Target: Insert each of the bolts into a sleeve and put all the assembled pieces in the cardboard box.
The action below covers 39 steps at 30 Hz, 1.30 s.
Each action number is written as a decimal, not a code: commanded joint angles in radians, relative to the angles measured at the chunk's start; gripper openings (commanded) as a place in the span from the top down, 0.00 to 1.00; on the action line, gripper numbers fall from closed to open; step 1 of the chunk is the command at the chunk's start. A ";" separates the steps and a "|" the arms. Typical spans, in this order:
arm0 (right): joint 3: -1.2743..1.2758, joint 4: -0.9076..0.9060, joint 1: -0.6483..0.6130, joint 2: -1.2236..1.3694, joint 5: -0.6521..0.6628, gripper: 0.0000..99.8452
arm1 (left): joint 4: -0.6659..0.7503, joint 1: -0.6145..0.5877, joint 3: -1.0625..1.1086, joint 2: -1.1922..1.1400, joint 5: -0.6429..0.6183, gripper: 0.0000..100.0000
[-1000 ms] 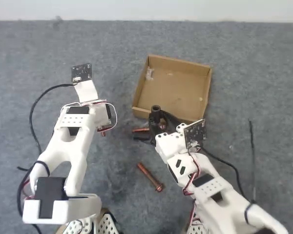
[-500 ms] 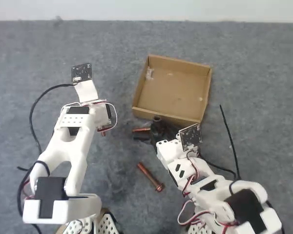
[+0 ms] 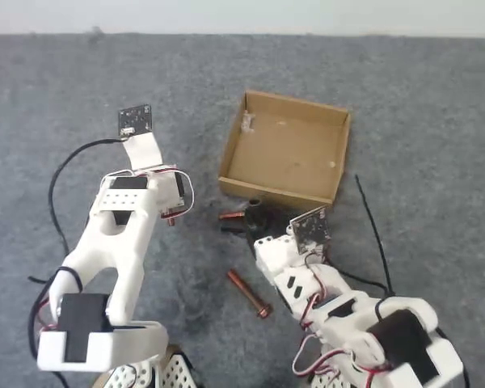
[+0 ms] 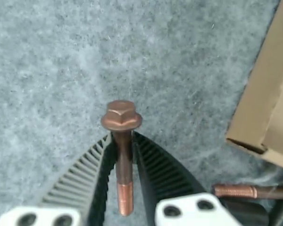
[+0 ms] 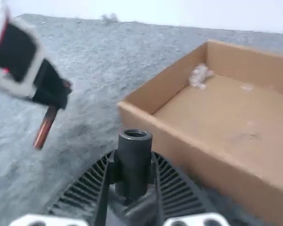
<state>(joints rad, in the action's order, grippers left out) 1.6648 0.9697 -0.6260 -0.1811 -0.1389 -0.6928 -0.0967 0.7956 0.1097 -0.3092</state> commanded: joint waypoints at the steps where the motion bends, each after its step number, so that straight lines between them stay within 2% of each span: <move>1: 0.008 0.074 -0.053 0.041 -0.006 0.99 | 0.028 -0.008 -0.010 0.015 0.012 0.99; 7: 0.011 0.326 -0.062 0.145 -0.006 0.99 | 0.117 0.002 0.028 0.017 0.011 0.99; 17: 0.002 0.587 -0.061 0.262 -0.006 0.99 | 0.117 0.002 0.021 0.017 0.009 0.99; 27: -0.046 0.671 -0.061 0.407 -0.005 0.99 | 0.114 0.015 -0.081 0.021 0.009 0.99; 32: -0.058 0.690 -0.062 0.453 -0.005 0.99 | 0.117 0.023 -0.085 0.158 0.008 0.99; 39: -0.055 0.690 -0.062 0.461 -0.005 0.99 | 0.118 0.144 -0.019 0.304 0.008 0.99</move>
<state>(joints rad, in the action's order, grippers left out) 1.6187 1.6326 -0.6813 0.2808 -0.1389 -0.5976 -0.0015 0.7741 0.3214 -0.3092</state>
